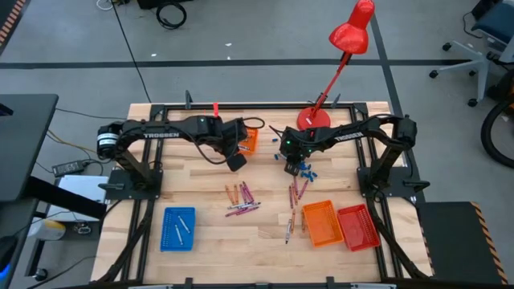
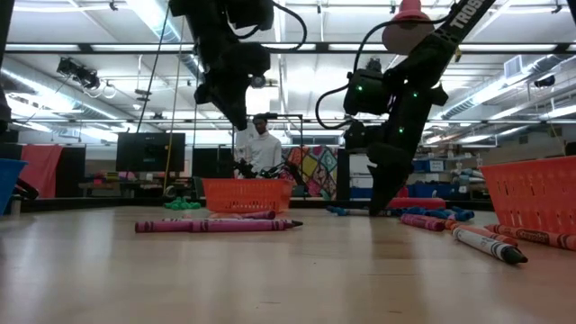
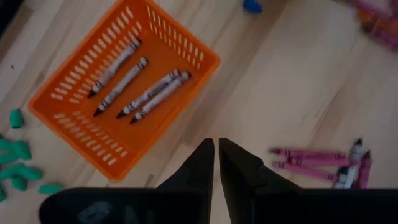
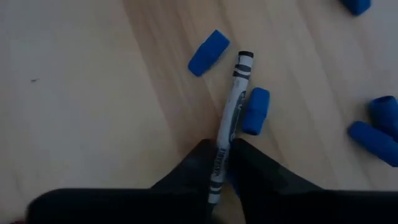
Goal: Sort crayons
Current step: Put the black crayon into the top orange bin
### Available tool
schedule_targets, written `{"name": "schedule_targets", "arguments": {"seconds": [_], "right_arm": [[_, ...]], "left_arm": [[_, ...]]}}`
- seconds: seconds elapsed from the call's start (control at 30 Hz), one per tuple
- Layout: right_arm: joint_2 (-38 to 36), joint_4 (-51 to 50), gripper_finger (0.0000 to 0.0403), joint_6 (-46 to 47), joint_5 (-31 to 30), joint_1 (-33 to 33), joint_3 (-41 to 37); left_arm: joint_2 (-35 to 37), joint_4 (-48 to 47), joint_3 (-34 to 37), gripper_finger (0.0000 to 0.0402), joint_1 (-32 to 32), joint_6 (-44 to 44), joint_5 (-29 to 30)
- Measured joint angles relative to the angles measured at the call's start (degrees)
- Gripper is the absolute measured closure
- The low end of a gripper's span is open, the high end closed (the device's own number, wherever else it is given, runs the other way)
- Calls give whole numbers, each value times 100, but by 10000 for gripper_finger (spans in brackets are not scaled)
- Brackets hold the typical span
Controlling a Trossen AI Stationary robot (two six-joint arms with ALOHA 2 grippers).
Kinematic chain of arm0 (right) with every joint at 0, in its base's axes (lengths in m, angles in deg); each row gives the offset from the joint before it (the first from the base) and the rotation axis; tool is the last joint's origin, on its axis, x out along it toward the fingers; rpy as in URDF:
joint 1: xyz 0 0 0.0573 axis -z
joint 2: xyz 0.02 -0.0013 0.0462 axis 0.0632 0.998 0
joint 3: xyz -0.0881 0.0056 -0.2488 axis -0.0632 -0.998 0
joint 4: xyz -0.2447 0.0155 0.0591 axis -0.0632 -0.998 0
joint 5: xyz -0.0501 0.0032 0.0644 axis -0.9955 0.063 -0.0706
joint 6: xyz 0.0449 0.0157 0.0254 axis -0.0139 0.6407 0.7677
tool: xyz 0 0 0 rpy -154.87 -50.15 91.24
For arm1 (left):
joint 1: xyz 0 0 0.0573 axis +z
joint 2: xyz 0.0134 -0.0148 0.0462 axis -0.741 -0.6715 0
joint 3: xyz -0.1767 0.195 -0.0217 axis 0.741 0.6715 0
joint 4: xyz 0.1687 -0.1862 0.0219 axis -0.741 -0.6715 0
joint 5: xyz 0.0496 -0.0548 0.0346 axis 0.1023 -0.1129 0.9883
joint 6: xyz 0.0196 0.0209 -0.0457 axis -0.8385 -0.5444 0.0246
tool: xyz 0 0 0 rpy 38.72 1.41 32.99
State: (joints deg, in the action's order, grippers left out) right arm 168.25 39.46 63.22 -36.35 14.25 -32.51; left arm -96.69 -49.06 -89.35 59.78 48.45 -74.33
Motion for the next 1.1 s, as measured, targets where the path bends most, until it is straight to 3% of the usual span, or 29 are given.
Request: {"name": "schedule_targets", "arguments": {"seconds": [0.2, 0.7, 0.83, 1.1], "right_arm": [[-37, -86, 384, 3, 426, -1, -1], [-1027, -692, 399, 138, 1085, 122, 116], [-1078, -896, 368, -503, 1256, -288, 116], [-625, -281, 272, -939, 206, -1054, 118]], "left_arm": [[-1, -67, -319, 365, -47, 45, 2], [-71, 780, -403, 365, -135, -740, 4], [-71, 998, -403, 365, -132, -734, 7], [-71, 1115, -403, 365, -133, -651, 7]]}}
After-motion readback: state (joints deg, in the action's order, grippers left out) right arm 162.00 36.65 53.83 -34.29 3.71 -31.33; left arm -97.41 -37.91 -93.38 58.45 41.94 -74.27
